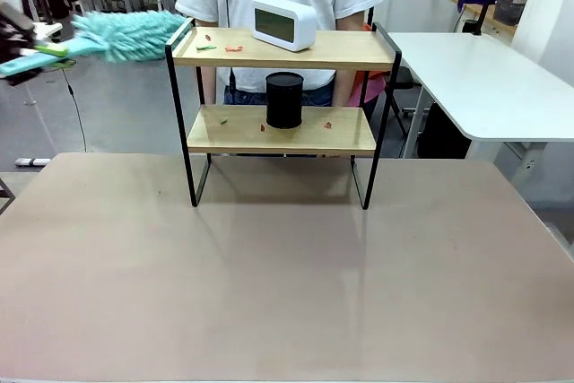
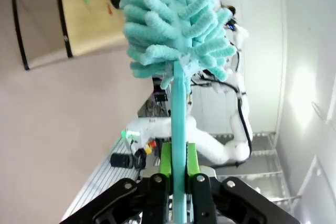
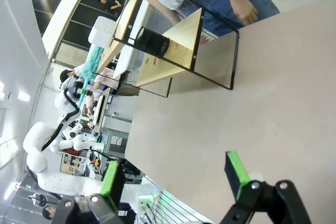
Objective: Clean the shelf.
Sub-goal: Pick up the Duster from the human.
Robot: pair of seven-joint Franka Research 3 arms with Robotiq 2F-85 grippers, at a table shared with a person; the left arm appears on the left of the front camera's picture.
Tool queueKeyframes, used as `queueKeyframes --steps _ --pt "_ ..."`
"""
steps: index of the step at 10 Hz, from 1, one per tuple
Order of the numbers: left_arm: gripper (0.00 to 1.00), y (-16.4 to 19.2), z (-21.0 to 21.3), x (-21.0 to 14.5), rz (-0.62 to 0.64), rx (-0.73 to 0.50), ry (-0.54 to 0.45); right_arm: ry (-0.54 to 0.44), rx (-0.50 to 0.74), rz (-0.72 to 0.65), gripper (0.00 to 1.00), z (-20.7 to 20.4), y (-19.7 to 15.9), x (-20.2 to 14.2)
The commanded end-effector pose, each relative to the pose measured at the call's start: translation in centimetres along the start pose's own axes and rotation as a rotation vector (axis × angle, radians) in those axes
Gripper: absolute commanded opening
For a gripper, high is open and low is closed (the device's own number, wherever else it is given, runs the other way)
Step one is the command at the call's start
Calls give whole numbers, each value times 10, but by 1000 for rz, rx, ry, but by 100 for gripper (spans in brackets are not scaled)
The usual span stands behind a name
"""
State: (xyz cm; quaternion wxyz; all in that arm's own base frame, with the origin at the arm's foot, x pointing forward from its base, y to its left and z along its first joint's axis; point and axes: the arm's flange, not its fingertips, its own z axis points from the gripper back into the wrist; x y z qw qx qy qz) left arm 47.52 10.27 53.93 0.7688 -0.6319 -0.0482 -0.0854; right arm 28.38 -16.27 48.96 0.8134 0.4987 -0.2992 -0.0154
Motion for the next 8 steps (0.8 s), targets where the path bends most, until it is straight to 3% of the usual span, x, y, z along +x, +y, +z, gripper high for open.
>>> queueKeyframes --steps 1,3,5,6,7,8 --pt "0 -19 23 -93 -140 38 24 -17 17 26 100 -1 0 5" --pt "0 -8 47 -161 -146 83 59 -17 17 26 100 -1 0 5" --pt "0 3 38 -221 -236 171 205 -17 17 26 100 -1 0 5" --pt "0 8 30 -230 -267 213 276 -17 17 26 100 -1 0 5" --pt "0 10 24 -225 -254 301 269 -17 17 26 100 -1 0 5" --pt "0 3 44 -227 -197 163 223 -17 17 26 100 -1 0 5"
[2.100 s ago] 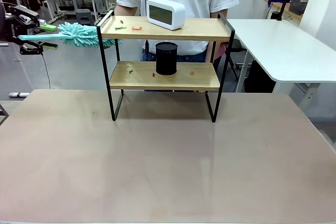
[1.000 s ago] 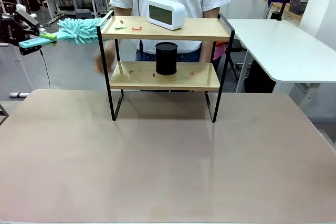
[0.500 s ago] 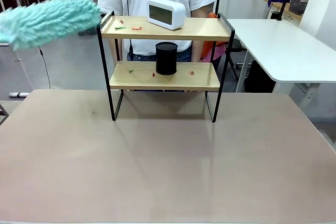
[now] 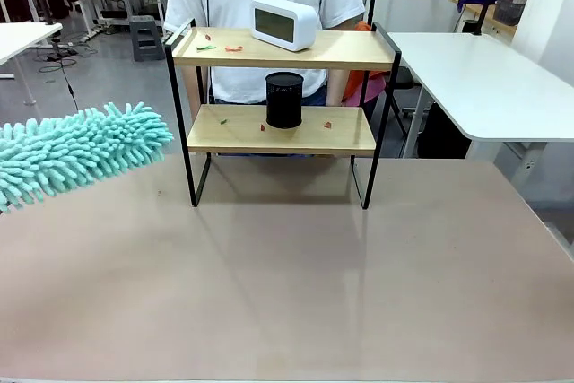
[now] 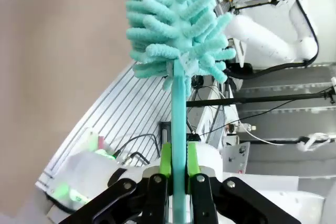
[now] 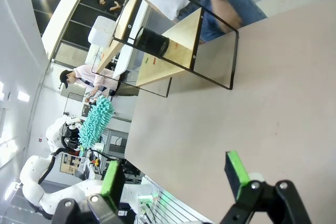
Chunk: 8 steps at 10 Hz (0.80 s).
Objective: Clean the shelf.
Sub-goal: Pick up the Duster from the human, then clean the specific tier of the Shelf with the Duster once objects are removed.
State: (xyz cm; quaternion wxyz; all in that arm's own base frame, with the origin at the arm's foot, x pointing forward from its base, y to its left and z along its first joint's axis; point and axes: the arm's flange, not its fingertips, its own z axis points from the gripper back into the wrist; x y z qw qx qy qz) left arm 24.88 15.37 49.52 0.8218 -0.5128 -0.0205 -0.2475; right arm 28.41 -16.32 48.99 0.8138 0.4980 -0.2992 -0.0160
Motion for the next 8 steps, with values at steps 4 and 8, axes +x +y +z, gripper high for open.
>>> queueKeyframes --steps 4,8 --pt "0 -1 13 4 18 -65 -57 -17 19 27 100 -1 0 4" --pt "0 -1 13 4 18 -65 -57 -17 19 27 100 -1 0 4"
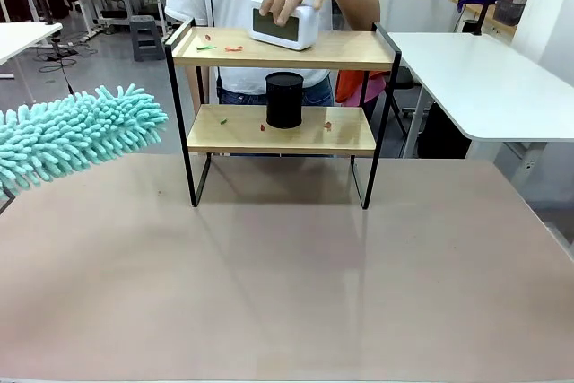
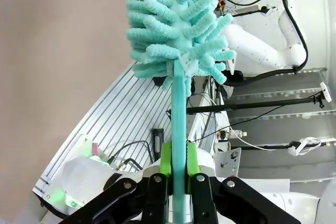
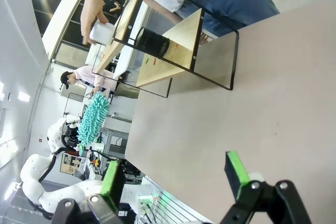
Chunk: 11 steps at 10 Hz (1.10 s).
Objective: Clean the shelf.
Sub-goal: Clean the specific tier of the Shelf with the Duster once objects are removed.
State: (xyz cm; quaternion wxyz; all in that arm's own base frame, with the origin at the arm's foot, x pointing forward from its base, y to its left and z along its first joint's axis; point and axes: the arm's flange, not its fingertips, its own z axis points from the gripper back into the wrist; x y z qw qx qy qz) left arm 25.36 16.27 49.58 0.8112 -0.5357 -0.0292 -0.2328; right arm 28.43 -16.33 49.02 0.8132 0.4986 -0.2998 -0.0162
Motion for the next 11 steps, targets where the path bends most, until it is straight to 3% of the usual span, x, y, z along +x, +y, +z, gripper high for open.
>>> queueKeyframes --steps 1,8,9,11 --pt "0 -6 3 3 7 -21 -16 -15 18 27 100 -1 0 4" --pt "0 -6 3 3 7 -21 -16 -15 18 27 100 -1 0 4" --pt "12 0 0 0 1 0 0 -15 18 27 100 -1 0 4" --pt "12 -56 1 28 -29 103 -85 -15 18 27 100 -1 0 4"
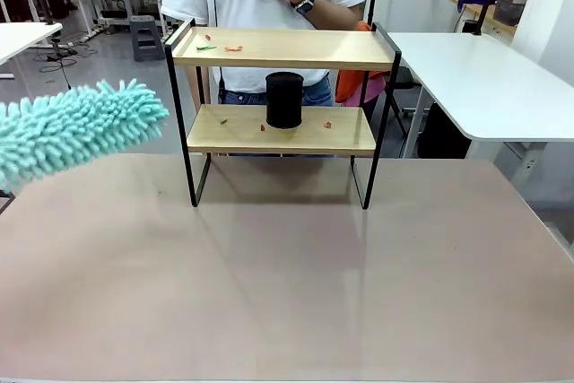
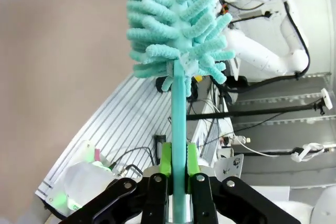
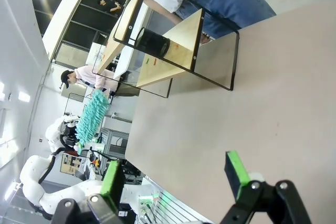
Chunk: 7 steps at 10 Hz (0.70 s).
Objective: Clean the shelf.
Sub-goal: Clean the specific tier of the Shelf with the Duster once objects are removed.
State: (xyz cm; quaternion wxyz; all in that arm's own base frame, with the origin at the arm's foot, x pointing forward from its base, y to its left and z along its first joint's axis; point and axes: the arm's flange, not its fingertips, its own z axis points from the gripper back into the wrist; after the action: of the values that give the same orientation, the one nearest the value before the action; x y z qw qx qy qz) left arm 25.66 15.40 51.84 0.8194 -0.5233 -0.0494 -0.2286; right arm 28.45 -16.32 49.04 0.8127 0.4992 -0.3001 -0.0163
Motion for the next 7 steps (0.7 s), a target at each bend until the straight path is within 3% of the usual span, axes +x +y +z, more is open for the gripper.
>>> queueKeyframes --steps 1,3,5,7 --pt "12 -71 1 29 -103 97 -73 -14 16 27 100 -1 0 4" --pt "12 -128 -2 57 -135 227 -166 -14 16 27 100 -1 0 4" --pt "12 -155 -24 100 62 403 -188 -14 16 27 100 -1 0 4" --pt "12 -173 -64 153 133 551 -159 -14 16 27 100 -1 0 4"
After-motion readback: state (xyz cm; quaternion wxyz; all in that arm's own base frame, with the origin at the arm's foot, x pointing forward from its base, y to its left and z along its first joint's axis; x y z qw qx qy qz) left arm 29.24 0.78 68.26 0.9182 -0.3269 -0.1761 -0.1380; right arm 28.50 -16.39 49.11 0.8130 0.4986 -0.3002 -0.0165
